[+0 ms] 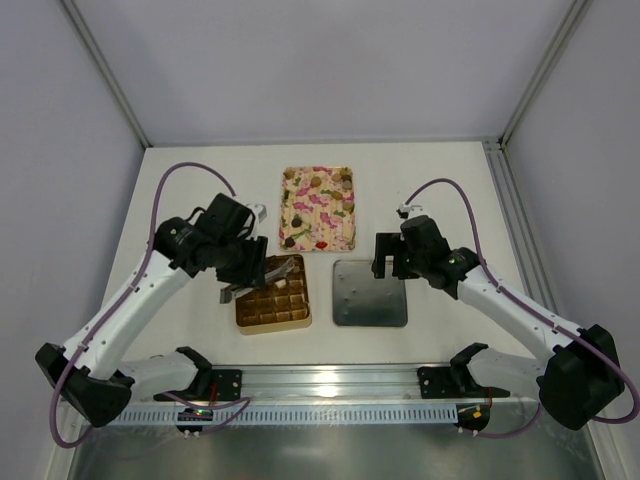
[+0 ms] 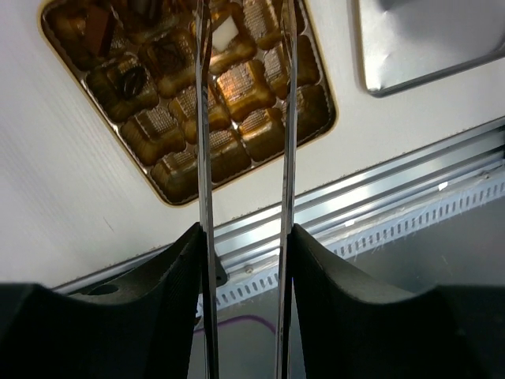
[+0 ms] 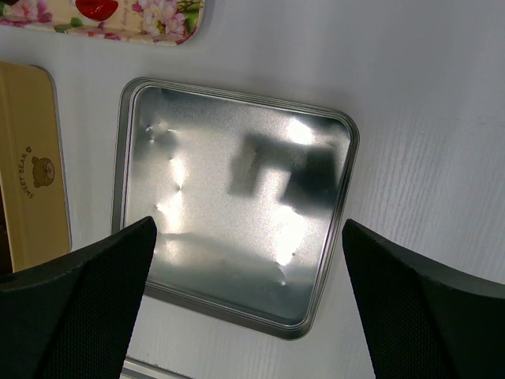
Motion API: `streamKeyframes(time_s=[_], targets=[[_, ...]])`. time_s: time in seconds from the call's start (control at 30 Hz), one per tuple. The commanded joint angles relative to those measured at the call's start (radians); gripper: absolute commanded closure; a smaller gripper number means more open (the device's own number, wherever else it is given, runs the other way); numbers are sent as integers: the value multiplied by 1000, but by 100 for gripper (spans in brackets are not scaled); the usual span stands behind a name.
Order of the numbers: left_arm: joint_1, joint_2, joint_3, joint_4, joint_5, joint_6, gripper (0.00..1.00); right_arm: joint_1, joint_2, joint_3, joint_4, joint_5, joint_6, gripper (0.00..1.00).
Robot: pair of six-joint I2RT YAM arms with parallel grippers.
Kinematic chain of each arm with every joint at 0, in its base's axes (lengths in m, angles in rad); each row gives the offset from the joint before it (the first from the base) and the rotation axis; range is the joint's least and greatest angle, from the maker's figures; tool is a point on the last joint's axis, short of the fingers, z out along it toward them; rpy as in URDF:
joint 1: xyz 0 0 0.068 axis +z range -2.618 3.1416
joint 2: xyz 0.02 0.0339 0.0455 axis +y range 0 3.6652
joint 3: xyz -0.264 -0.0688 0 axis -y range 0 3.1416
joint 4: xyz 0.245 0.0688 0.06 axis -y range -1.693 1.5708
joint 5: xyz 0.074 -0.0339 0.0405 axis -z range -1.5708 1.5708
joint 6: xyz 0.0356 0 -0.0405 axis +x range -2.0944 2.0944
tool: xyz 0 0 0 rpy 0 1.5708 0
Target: Pack the chocolate
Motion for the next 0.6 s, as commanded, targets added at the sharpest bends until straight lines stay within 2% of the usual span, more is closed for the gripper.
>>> streamKeyframes(time_s=[0.0,0.23,0.57], targets=[[-4,21,115,1,13,0,54,-2,-14,14,23,9,-11,0],[-4,179,301,24,-95,-1,52,-2,-32,20,10,14,-24,0],[8,481,465,85,-226,65,55,-5,-43,44,-5,14,-50,0]])
